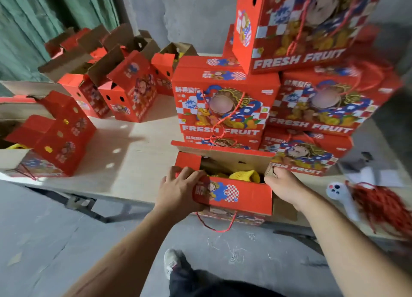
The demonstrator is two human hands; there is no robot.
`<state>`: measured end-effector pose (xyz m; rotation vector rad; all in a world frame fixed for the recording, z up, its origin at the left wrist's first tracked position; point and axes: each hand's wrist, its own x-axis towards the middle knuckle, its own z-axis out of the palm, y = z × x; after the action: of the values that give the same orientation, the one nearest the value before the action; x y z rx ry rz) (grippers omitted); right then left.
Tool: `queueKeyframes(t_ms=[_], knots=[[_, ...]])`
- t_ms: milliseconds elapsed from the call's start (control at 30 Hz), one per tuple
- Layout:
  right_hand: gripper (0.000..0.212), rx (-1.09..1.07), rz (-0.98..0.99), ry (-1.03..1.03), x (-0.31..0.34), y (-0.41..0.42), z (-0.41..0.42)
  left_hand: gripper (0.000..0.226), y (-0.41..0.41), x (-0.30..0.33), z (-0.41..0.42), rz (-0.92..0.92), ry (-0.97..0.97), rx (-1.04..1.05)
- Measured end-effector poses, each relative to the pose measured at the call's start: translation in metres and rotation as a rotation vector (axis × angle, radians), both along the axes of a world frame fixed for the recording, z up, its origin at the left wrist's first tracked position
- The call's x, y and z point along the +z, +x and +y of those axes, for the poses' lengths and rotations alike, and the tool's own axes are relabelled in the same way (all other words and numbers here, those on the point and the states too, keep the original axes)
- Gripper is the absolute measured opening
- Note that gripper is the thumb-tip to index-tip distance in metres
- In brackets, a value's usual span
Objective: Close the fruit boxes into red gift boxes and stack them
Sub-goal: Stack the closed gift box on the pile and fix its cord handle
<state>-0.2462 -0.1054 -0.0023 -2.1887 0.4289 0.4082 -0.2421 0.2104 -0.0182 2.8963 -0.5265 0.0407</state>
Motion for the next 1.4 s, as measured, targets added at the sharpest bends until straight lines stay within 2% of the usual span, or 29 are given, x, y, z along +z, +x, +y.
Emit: queueKeyframes(t_ms=[167, 300, 400, 467, 500, 567, 600, 633, 667, 733, 800, 833, 867, 967, 1033, 1100, 1200, 1300, 1400], knots=[[0.019, -0.083, -0.014, -0.116, 0.008, -0.012, -0.092, 0.097, -0.007, 0.003, -0.098, 0.04, -0.068, -0.022], [0.036, -0.205, -0.122, -0.416, 0.007, -0.015, -0.13, 0.103, 0.0, 0.011, -0.15, -0.007, 0.022, -0.046], [0.05, -0.355, -0.183, -0.452, 0.003, -0.033, -0.135, 0.099, -0.012, 0.01, -0.149, -0.156, -0.04, -0.056], [0.063, -0.513, -0.32, -0.284, -0.006, -0.055, -0.13, 0.078, -0.028, 0.006, -0.138, -0.333, -0.198, -0.078], [0.07, -0.603, -0.376, -0.113, -0.011, -0.067, -0.125, 0.064, -0.036, 0.006, -0.133, -0.389, -0.267, -0.099], [0.079, -0.744, -0.37, 0.295, -0.022, -0.087, -0.109, 0.036, -0.049, 0.007, -0.124, -0.39, -0.373, -0.149], [0.079, -0.824, -0.314, 0.473, -0.026, -0.092, -0.104, 0.03, -0.054, 0.009, -0.119, -0.335, -0.441, -0.161], [0.07, -0.925, -0.261, 0.625, -0.029, -0.093, -0.104, 0.03, -0.058, 0.013, -0.115, -0.248, -0.539, -0.151], [0.052, -1.021, -0.228, 0.735, -0.03, -0.092, -0.106, 0.03, -0.059, 0.017, -0.111, -0.135, -0.647, -0.102], [0.024, -1.112, -0.173, 0.907, -0.031, -0.086, -0.117, 0.04, -0.053, 0.026, -0.105, 0.137, -0.844, 0.02], [0.025, -1.118, -0.19, 1.081, -0.028, -0.081, -0.128, 0.068, -0.041, 0.033, -0.104, 0.495, -1.001, 0.14], [0.03, -1.095, -0.209, 1.117, -0.024, -0.079, -0.132, 0.074, -0.033, 0.036, -0.106, 0.584, -0.94, 0.178], [0.034, -1.061, -0.232, 1.108, -0.018, -0.076, -0.132, 0.074, -0.023, 0.038, -0.11, 0.587, -0.768, 0.154], [0.026, -0.923, -0.294, 0.946, -0.013, -0.067, -0.127, 0.064, -0.002, 0.029, -0.124, 0.374, -0.186, 0.063], [0.028, -0.888, -0.309, 0.84, -0.012, -0.063, -0.119, 0.06, 0.011, 0.024, -0.129, 0.298, -0.045, 0.119], [0.043, -0.897, -0.355, 0.736, -0.01, -0.061, -0.111, 0.053, 0.02, 0.022, -0.132, 0.212, 0.08, 0.134], [0.047, -0.686, -0.524, 0.473, -0.01, -0.065, -0.099, 0.055, 0.023, 0.015, -0.13, 0.059, 0.22, 0.09], [0.043, -0.36, -0.559, 0.246, -0.013, -0.071, -0.089, 0.06, 0.021, 0.003, -0.12, 0.036, 0.202, 0.063], [0.077, -0.055, -0.365, -0.021, -0.021, -0.07, -0.083, 0.059, 0.024, -0.008, -0.114, 0.099, 0.081, 0.051]])
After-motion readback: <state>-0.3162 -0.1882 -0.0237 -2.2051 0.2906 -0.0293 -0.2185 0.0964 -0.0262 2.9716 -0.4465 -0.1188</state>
